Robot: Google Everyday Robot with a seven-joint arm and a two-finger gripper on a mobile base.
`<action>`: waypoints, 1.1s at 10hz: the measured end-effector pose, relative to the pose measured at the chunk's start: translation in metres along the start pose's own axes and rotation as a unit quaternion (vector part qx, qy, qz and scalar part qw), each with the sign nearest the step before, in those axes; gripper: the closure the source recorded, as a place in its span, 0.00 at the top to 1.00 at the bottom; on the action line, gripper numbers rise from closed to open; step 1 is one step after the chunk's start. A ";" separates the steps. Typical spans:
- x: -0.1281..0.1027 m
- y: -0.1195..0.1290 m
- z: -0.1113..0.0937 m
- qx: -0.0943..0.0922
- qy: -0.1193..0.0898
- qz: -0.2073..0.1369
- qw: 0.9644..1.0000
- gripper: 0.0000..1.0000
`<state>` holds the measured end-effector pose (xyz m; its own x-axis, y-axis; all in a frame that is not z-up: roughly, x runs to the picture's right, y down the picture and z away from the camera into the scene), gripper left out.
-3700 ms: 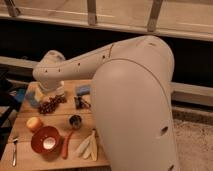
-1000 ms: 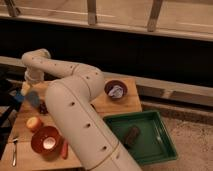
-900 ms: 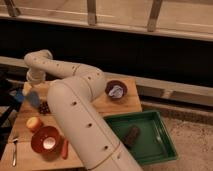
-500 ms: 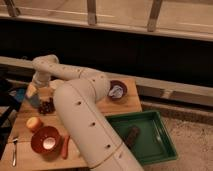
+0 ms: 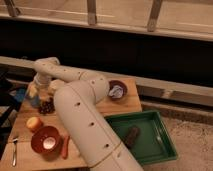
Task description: Stack cups on top of each other
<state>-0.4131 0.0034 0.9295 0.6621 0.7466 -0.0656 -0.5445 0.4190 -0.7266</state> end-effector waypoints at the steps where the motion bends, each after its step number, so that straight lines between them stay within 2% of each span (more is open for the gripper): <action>1: 0.001 -0.001 0.001 0.000 -0.002 0.002 1.000 0.41; 3: 0.004 0.000 0.005 -0.002 -0.003 0.005 1.000 0.18; 5: 0.005 0.003 0.004 -0.003 -0.005 0.003 1.000 0.03; 8: -0.006 0.010 -0.022 0.011 -0.017 -0.014 1.000 0.00; 11: -0.034 0.031 -0.077 0.032 -0.032 -0.047 0.998 0.00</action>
<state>-0.4128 -0.0483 0.8567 0.6785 0.7332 0.0452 -0.5149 0.5185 -0.6826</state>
